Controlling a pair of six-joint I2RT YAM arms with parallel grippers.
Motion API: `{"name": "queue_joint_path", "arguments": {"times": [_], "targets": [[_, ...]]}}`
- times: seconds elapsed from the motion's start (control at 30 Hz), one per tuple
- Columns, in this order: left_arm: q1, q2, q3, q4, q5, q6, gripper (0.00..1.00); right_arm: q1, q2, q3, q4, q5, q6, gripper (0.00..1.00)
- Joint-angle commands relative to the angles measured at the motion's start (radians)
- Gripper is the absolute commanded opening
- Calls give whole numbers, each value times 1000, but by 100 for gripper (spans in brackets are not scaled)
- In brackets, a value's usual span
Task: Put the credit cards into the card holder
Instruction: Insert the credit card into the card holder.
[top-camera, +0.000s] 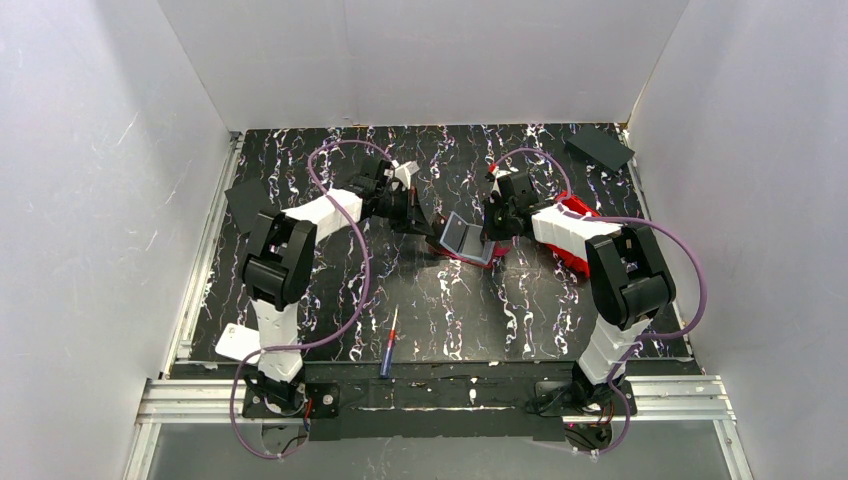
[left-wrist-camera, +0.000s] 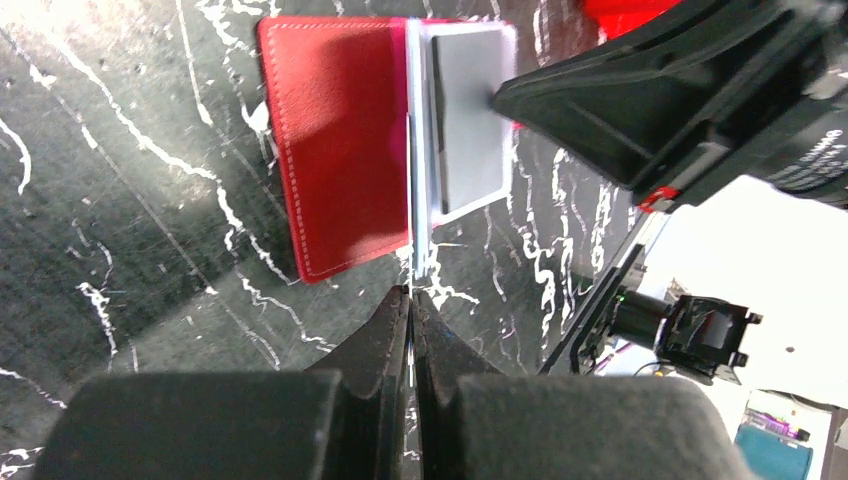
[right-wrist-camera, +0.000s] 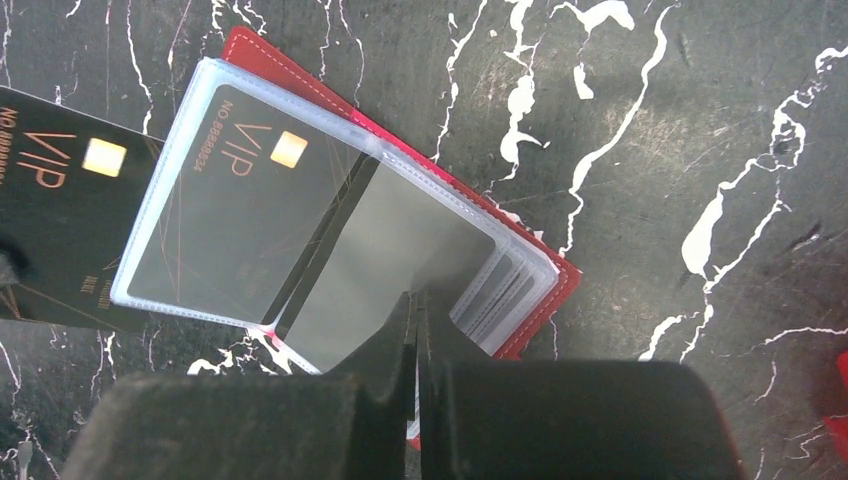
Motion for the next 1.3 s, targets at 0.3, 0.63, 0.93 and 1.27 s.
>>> {"name": "queue_joint_path", "arguments": {"times": [0.3, 0.63, 0.93, 1.27], "targets": [[-27, -80, -21, 92, 82, -82, 0, 0, -13, 8, 1, -141, 309, 49], [-32, -70, -24, 78, 72, -73, 0, 0, -81, -92, 179, -160, 453, 65], [-33, -62, -22, 72, 78, -70, 0, 0, -116, -84, 174, -128, 450, 69], [-34, -57, -24, 68, 80, -72, 0, 1, -92, -79, 178, -136, 437, 61]]}}
